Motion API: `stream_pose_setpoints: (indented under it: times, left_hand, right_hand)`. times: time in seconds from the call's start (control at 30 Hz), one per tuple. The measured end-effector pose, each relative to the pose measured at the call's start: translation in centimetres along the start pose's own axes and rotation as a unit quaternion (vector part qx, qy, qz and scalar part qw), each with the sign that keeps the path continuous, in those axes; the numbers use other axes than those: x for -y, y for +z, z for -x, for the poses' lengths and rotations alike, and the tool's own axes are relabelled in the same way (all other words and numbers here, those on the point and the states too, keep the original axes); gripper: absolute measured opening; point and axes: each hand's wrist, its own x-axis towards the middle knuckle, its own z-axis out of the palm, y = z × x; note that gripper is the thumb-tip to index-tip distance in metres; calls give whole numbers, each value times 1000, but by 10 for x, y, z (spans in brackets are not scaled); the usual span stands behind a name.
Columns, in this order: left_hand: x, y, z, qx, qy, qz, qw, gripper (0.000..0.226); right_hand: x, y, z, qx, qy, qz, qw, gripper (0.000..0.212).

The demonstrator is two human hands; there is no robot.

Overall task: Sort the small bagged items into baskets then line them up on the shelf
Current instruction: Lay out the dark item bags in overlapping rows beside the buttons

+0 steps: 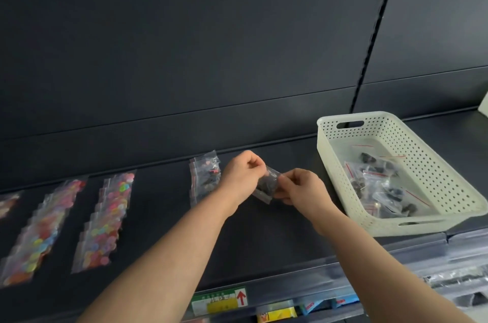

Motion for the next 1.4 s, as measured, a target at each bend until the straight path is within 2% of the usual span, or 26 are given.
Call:
stream_pose_setpoints:
  times: [0.03,0.13,0.17,0.2,0.27,0.33,0.4,0.47,0.53,0.6,0.7,0.77,0.83,0.93,1.03,1.13,1.27,1.4]
  left_hand:
    - [0,0,0,2,9,-7,1000,14]
    - [-1,-1,0,5,37,-19,999,12]
    - [-1,-2,0,-4,42,-12,999,9]
    - [0,-5,0,-17,39,-2,999,4]
    - [3,-12,0,-28,7,0,1000,13]
    - [10,-18,1,0,-45,-19,999,19]
    - [17,-21,4,-9,-57,-25,998,10]
    - [18,-24,7,-56,-34,-34,997,11]
    - [15,-28,7,-100,21,-146,984,15]
    - [6,-30,9,-111,73,-267,954,15]
    - [-3,-35,9,-97,75,-315,941,16]
    - [-2,-40,9,-97,57,-287,951,17]
    - [4,-45,12,-86,37,-211,973,18]
    - [12,-52,20,-77,-13,-75,994,15]
    - [31,-63,29,-99,-72,-23,992,15]
    - [62,-73,40,-100,-130,-24,986,17]
    - [89,-79,46,-131,-134,-109,976,14]
    - [94,-81,43,-154,-125,-171,965,12]
  right_hand:
    - [1,1,0,14,-7,7,1000,4]
    - [3,6,-2,27,-63,57,996,26]
    - [4,8,-3,16,-67,56,996,20]
    - [5,9,-3,9,-54,24,998,12]
    - [5,12,-6,14,-2,-90,996,12]
    - [4,14,-9,36,47,-183,981,9]
    - [3,16,-9,69,70,-238,966,6]
    - [2,20,-7,104,90,-246,959,8]
    - [-2,25,-6,124,105,-213,964,24]
    - [-4,29,-5,113,103,-173,973,45]
    - [-4,32,-7,105,94,-167,976,61]
    - [0,35,-8,110,91,-183,973,66]
    - [5,39,-8,120,94,-214,965,68]
    - [12,44,-5,147,96,-243,954,41]
    - [15,54,1,184,79,-185,962,15]
    - [13,69,8,189,59,-89,976,4]
    - [10,84,11,133,-34,122,983,13]
    - [12,93,8,78,-84,163,980,25]
